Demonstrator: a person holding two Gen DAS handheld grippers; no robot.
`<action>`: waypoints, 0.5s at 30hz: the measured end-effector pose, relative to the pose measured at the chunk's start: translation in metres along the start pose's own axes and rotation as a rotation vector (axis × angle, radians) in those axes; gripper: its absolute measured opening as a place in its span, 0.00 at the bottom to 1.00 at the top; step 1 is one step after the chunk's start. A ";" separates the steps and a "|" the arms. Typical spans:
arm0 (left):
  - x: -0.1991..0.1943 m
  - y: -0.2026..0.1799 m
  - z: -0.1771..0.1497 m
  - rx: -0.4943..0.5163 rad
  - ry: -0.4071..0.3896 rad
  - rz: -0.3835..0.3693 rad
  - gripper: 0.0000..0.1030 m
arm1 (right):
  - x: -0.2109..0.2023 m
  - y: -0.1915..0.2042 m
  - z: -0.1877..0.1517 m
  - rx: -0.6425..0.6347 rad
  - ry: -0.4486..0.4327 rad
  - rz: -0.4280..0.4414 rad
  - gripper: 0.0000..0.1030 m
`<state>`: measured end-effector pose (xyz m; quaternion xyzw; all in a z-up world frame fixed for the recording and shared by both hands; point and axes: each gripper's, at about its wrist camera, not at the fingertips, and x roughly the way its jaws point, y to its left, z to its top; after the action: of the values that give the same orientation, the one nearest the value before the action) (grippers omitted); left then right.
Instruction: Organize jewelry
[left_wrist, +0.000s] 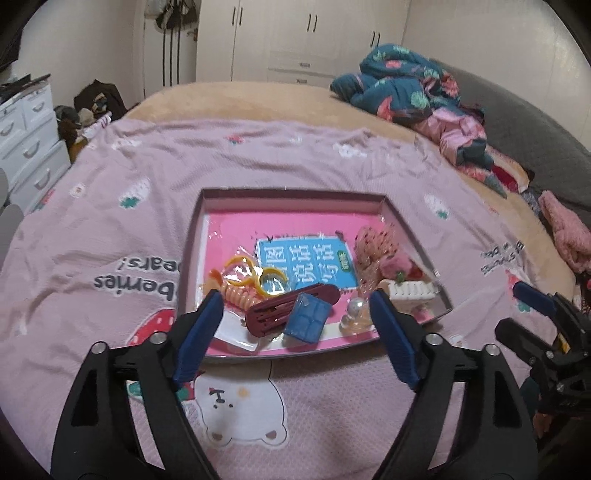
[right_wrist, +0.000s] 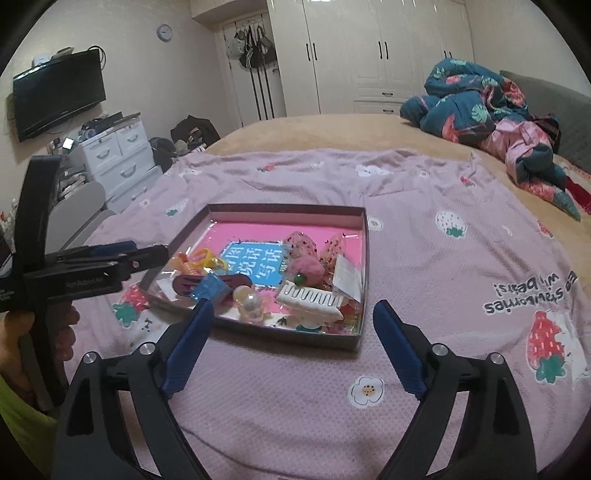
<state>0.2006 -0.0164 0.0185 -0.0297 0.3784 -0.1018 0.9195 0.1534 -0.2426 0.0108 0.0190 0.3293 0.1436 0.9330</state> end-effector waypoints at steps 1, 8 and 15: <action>-0.008 -0.001 0.000 -0.004 -0.014 -0.004 0.78 | -0.005 0.001 0.000 -0.004 -0.007 -0.001 0.88; -0.042 -0.004 -0.008 -0.001 -0.067 0.008 0.90 | -0.029 0.004 -0.001 -0.007 -0.047 -0.007 0.93; -0.066 -0.003 -0.022 -0.008 -0.081 0.024 0.91 | -0.051 0.011 -0.007 -0.014 -0.082 -0.005 0.94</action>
<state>0.1389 -0.0052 0.0483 -0.0329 0.3418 -0.0879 0.9351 0.1088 -0.2470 0.0379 0.0175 0.2900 0.1427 0.9462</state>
